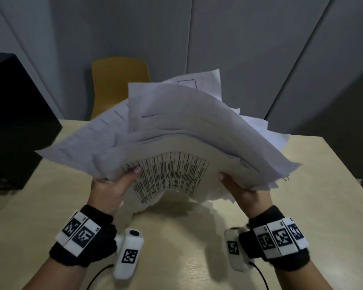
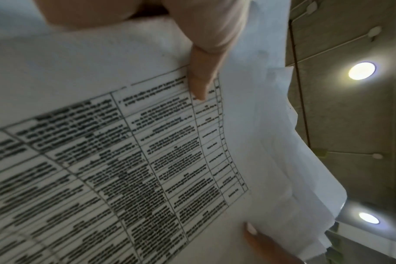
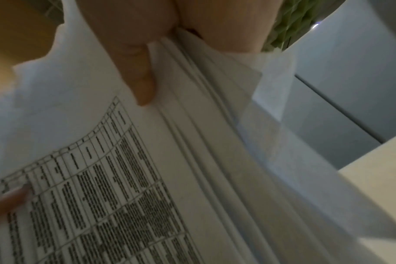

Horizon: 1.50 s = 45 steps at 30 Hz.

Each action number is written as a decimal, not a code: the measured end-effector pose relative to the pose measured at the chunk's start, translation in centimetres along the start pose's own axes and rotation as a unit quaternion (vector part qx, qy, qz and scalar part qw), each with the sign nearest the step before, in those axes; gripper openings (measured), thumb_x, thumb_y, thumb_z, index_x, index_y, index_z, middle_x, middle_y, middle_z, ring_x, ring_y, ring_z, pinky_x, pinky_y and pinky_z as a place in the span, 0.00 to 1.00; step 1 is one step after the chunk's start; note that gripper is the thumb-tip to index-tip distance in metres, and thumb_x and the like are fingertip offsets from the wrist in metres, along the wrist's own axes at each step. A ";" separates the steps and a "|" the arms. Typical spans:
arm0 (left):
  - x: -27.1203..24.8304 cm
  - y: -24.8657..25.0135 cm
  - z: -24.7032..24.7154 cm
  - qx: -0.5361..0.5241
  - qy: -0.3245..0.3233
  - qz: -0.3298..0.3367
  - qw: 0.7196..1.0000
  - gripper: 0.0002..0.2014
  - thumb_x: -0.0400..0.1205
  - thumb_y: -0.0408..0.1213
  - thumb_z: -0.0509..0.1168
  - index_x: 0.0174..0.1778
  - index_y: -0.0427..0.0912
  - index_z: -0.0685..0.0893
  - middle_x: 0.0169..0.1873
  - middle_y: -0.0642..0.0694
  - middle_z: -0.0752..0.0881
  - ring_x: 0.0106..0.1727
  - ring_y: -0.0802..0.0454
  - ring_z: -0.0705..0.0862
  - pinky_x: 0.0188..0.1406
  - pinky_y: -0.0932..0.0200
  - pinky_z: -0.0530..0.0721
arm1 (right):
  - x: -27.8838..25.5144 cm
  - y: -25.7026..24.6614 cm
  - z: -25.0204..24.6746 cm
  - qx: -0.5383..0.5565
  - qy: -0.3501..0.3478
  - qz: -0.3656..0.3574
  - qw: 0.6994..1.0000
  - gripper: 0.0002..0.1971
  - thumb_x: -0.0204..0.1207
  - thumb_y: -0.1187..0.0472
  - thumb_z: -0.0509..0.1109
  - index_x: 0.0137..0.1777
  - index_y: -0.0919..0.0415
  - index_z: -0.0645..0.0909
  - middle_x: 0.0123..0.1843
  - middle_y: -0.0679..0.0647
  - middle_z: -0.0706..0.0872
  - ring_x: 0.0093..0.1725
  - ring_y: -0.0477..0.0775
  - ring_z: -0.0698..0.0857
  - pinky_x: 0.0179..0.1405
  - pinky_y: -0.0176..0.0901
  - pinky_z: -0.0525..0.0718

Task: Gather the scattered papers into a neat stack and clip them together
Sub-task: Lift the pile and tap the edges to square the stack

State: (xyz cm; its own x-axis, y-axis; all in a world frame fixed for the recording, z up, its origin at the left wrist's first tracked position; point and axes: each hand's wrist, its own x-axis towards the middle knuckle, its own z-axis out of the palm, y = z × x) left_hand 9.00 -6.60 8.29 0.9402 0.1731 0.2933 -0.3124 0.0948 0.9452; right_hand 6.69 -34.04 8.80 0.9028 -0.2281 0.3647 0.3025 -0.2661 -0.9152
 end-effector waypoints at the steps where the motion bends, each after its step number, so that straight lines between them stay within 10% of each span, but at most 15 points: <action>1: 0.0 -0.4 -0.4 -0.009 -0.018 -0.019 1.000 0.25 0.59 0.48 0.81 0.52 0.51 0.89 0.54 0.53 0.90 0.61 0.51 0.85 0.63 0.53 0.80 | -0.2 0.1 -0.4 0.024 -0.016 0.018 0.999 0.21 0.62 0.73 0.79 0.45 0.46 0.81 0.44 0.42 0.89 0.42 0.26 0.84 0.44 0.22 0.81; 4: -0.4 -1.5 -1.0 -0.013 -0.068 -0.103 0.992 0.40 0.49 0.57 0.83 0.58 0.47 0.85 0.55 0.49 0.90 0.62 0.47 0.85 0.59 0.54 0.84 | -0.6 0.9 -0.9 0.052 -0.058 0.061 0.995 0.22 0.59 0.77 0.78 0.49 0.55 0.81 0.41 0.34 0.90 0.45 0.34 0.88 0.44 0.29 0.84; 9: 0.3 -1.8 -1.7 -0.005 -0.089 -0.106 0.990 0.29 0.46 0.59 0.83 0.42 0.55 0.92 0.44 0.56 0.92 0.52 0.54 0.88 0.60 0.49 0.84 | -0.2 1.6 -0.7 0.058 -0.061 0.117 0.990 0.20 0.58 0.70 0.82 0.48 0.54 0.82 0.43 0.42 0.90 0.48 0.44 0.86 0.56 0.55 0.86; 12: 0.8 -1.2 -1.9 -0.073 -0.090 -0.106 0.988 0.28 0.41 0.53 0.86 0.38 0.52 0.92 0.40 0.53 0.92 0.46 0.54 0.89 0.53 0.49 0.87 | 0.3 1.2 -1.7 0.106 -0.077 0.114 0.985 0.31 0.43 0.49 0.88 0.47 0.56 0.83 0.41 0.44 0.91 0.45 0.44 0.87 0.45 0.41 0.87; 15: 0.7 -1.1 -2.5 -0.069 -0.105 -0.121 0.985 0.31 0.34 0.55 0.85 0.35 0.57 0.92 0.36 0.57 0.92 0.42 0.61 0.89 0.42 0.60 0.88 | 0.5 0.3 -2.4 0.137 -0.110 0.126 0.976 0.27 0.47 0.65 0.83 0.48 0.63 0.81 0.40 0.42 0.91 0.43 0.40 0.88 0.40 0.32 0.85; 20: 0.5 -1.0 -2.1 0.095 -0.145 -0.130 0.976 0.35 0.44 0.59 0.83 0.48 0.52 0.88 0.48 0.46 0.91 0.52 0.49 0.86 0.57 0.43 0.83 | 0.8 0.2 -1.2 0.189 -0.189 0.190 0.945 0.31 0.45 0.57 0.89 0.49 0.64 0.84 0.35 0.37 0.90 0.39 0.35 0.88 0.39 0.28 0.85; 23: 0.5 -0.5 -1.1 0.047 -0.110 -0.142 0.983 0.21 0.54 0.40 0.85 0.41 0.54 0.88 0.36 0.59 0.91 0.46 0.53 0.86 0.49 0.63 0.86 | 1.1 -0.1 -0.6 0.122 -0.173 0.147 0.966 0.30 0.35 0.32 0.82 0.40 0.42 0.87 0.40 0.38 0.90 0.44 0.39 0.87 0.49 0.37 0.86; 28: 0.5 -1.1 -1.5 -0.039 -0.098 -0.134 0.985 0.30 0.33 0.57 0.84 0.32 0.56 0.92 0.33 0.58 0.91 0.38 0.65 0.88 0.38 0.71 0.85 | 1.1 0.4 -1.6 0.111 -0.197 0.119 0.967 0.24 0.46 0.61 0.85 0.45 0.53 0.86 0.42 0.39 0.91 0.45 0.39 0.88 0.45 0.31 0.84; 33: 0.6 -0.5 -1.2 -0.009 -0.101 -0.124 0.987 0.30 0.35 0.61 0.83 0.33 0.58 0.92 0.33 0.60 0.91 0.38 0.67 0.88 0.39 0.73 0.84 | 0.8 0.6 -0.8 0.059 -0.151 0.101 0.982 0.35 0.41 0.37 0.83 0.48 0.56 0.83 0.40 0.40 0.89 0.41 0.34 0.85 0.43 0.30 0.84; 37: 0.5 -0.3 -0.9 0.043 -0.097 -0.106 0.989 0.33 0.36 0.67 0.79 0.33 0.53 0.91 0.31 0.64 0.90 0.37 0.72 0.86 0.37 0.76 0.82 | 1.0 1.0 -0.9 0.079 -0.169 0.136 0.973 0.18 0.64 0.77 0.76 0.49 0.59 0.81 0.35 0.36 0.90 0.38 0.29 0.85 0.38 0.24 0.81; 42: 0.8 -0.5 -0.7 0.081 -0.090 -0.076 0.990 0.18 0.63 0.31 0.80 0.35 0.63 0.90 0.34 0.70 0.89 0.40 0.75 0.85 0.42 0.75 0.81 | 0.6 1.4 -1.2 0.064 -0.180 0.140 0.971 0.16 0.67 0.76 0.73 0.48 0.55 0.82 0.39 0.35 0.90 0.43 0.34 0.86 0.44 0.28 0.83; 45: 0.8 -0.4 -0.8 0.069 -0.084 -0.073 0.991 0.23 0.48 0.56 0.83 0.39 0.62 0.90 0.37 0.68 0.90 0.42 0.72 0.86 0.45 0.74 0.82 | 0.3 1.3 -0.9 0.074 -0.146 0.124 0.979 0.16 0.67 0.76 0.73 0.46 0.53 0.82 0.39 0.34 0.90 0.42 0.33 0.86 0.44 0.28 0.83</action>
State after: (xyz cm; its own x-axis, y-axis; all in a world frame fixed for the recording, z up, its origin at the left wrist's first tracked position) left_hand 9.76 -5.74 8.05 0.9869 0.0008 0.1615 -0.1614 -0.0296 0.9864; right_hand 7.05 -35.27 7.84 0.9965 0.0149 0.0828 0.0838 -0.0919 -0.9922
